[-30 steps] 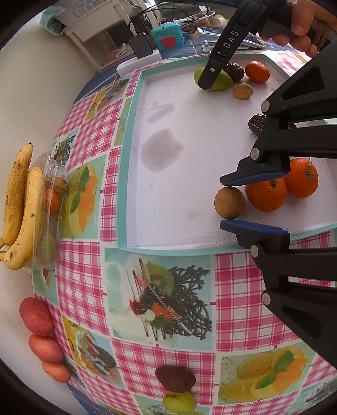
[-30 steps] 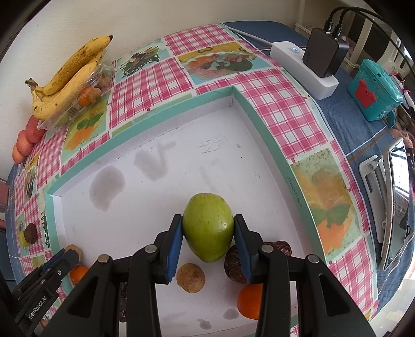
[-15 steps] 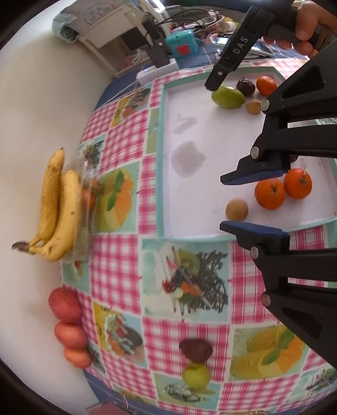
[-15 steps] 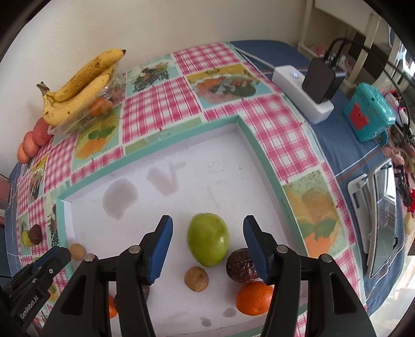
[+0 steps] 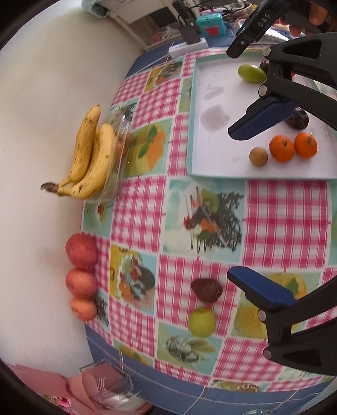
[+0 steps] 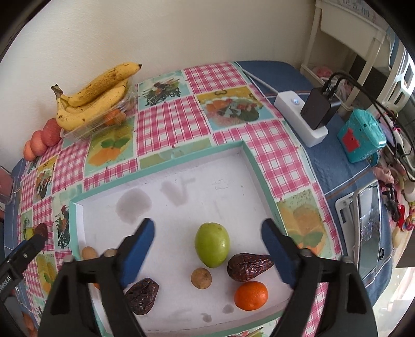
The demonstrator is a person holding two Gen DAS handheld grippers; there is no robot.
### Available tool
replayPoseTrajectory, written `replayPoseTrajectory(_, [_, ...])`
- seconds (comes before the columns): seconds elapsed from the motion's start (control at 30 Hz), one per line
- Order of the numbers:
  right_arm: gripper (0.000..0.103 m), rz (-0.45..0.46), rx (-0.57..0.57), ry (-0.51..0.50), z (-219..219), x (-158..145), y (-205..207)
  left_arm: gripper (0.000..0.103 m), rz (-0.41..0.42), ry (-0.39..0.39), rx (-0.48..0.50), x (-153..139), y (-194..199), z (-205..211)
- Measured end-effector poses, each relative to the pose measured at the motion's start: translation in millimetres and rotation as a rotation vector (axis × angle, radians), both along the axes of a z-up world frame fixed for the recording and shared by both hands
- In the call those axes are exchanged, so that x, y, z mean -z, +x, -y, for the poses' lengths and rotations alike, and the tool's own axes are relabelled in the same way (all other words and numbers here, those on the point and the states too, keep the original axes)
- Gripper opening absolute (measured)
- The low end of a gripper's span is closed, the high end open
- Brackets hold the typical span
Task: Organize fruits
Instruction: 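Move both open tools back to the remaining fruits beside the tray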
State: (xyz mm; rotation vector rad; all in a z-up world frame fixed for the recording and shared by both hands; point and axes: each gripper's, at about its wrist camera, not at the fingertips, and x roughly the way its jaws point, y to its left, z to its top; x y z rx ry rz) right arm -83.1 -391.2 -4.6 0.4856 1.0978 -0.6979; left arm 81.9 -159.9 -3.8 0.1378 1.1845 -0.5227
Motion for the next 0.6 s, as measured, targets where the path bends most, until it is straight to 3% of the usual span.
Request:
replayPoseTrajectory(0.4, [0.089,0.017,-0.07,-0.054,-16,-11,12,0.101,0.072,0.061,-0.073,-14,23,-43])
replayPoseTrajectory(0.6, [0.09,0.02,-0.085,-0.063,-24,-13,18,0.102,0.048,0.044,-0.139,-9,37,-71])
